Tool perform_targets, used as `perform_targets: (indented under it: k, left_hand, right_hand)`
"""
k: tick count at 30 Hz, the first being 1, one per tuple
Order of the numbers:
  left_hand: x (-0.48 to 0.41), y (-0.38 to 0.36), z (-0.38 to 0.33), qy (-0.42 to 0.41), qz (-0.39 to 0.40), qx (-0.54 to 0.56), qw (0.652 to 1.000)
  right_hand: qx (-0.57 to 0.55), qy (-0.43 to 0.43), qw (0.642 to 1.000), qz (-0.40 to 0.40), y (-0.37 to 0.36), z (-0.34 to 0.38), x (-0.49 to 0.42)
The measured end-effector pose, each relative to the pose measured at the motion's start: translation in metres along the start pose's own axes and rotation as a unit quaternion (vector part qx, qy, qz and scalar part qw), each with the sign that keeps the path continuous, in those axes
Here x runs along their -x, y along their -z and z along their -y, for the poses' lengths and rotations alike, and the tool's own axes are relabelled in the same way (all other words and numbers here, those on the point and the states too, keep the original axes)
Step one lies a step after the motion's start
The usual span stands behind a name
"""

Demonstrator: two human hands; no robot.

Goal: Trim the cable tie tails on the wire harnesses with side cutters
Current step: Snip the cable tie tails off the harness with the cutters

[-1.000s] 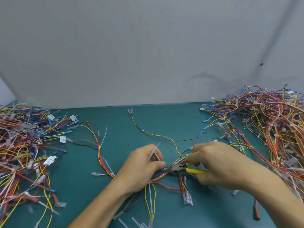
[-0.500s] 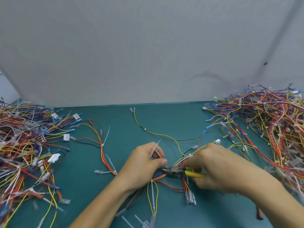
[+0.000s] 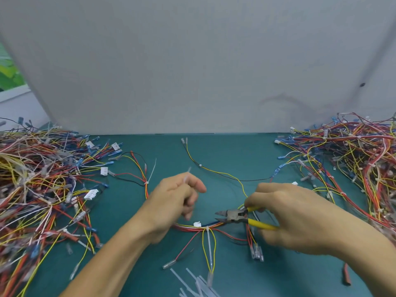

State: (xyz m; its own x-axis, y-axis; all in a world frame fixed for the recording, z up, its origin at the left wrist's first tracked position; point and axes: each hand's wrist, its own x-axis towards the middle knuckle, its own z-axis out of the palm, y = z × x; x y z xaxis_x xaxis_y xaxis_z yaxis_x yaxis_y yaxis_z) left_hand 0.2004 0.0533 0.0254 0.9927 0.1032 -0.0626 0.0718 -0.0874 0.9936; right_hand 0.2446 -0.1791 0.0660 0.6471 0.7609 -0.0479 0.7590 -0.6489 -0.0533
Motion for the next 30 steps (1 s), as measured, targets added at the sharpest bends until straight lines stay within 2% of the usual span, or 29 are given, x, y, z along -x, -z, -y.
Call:
perform_targets:
  k: [2, 4, 9, 15, 19, 30]
  left_hand:
    - [0.009, 0.006, 0.004, -0.054, 0.034, -0.162, 0.985]
    - [0.016, 0.009, 0.010, -0.116, 0.056, -0.303, 0.944]
    - [0.016, 0.004, 0.019, -0.152, 0.098, -0.392, 0.902]
    - [0.009, 0.005, 0.022, -0.166, 0.126, -0.415, 0.886]
    - [0.009, 0.002, 0.023, -0.195, 0.107, -0.418, 0.881]
    - [0.004, 0.007, 0.026, -0.146, 0.074, -0.373, 0.913]
  right_hand:
    - [0.001, 0.001, 1.000, 0.004, -0.001, 0.000, 0.000]
    - [0.001, 0.000, 1.000, 0.002, -0.001, 0.000, 0.000]
    - [0.002, -0.003, 1.000, 0.014, -0.006, 0.001, -0.002]
    - [0.008, -0.007, 0.999, 0.035, -0.010, 0.000, -0.004]
    - [0.012, -0.002, 0.999, 0.041, -0.010, 0.001, -0.004]
    - [0.025, 0.010, 0.999, 0.042, -0.018, 0.008, -0.010]
